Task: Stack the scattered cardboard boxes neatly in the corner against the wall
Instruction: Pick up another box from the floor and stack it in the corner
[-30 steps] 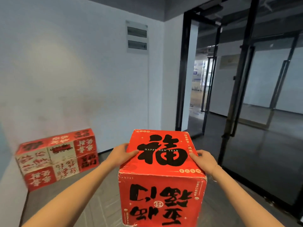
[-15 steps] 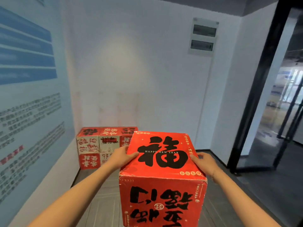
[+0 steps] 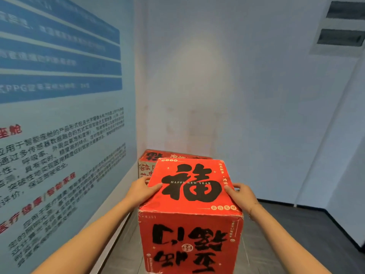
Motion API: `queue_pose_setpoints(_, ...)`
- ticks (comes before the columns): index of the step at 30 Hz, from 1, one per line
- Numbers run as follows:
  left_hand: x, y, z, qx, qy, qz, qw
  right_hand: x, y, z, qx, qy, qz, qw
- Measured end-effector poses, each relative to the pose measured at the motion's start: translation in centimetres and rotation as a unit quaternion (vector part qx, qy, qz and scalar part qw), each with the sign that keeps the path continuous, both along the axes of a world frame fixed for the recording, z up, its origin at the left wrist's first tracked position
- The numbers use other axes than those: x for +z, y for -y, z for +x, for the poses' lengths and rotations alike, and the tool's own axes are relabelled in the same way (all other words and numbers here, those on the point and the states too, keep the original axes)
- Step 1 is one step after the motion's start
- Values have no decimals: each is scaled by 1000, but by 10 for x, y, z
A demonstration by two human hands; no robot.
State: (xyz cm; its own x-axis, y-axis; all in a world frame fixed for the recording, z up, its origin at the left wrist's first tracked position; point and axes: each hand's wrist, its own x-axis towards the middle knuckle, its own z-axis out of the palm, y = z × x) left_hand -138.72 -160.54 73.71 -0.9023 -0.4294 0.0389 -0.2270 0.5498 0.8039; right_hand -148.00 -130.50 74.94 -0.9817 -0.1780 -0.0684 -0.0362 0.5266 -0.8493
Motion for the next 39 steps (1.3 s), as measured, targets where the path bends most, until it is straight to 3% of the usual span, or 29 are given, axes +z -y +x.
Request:
queue_pose_setpoints(9,13,113,-135,-17,3,-10,1000,-8,127,-132,-20,22,-44,999)
queue_pose_setpoints(19,-3,198,-283,-12,9,-7,1000,-15,205,-285,6,36,-56,998)
queue_pose_setpoints(32,-22,278,-491,60,0,17,998,-27,300,-531,76,24,-12,997)
queue_pose_setpoints(39,-17,340,-583,90,1,45,995,-26,362,-623,84,34,-41,995)
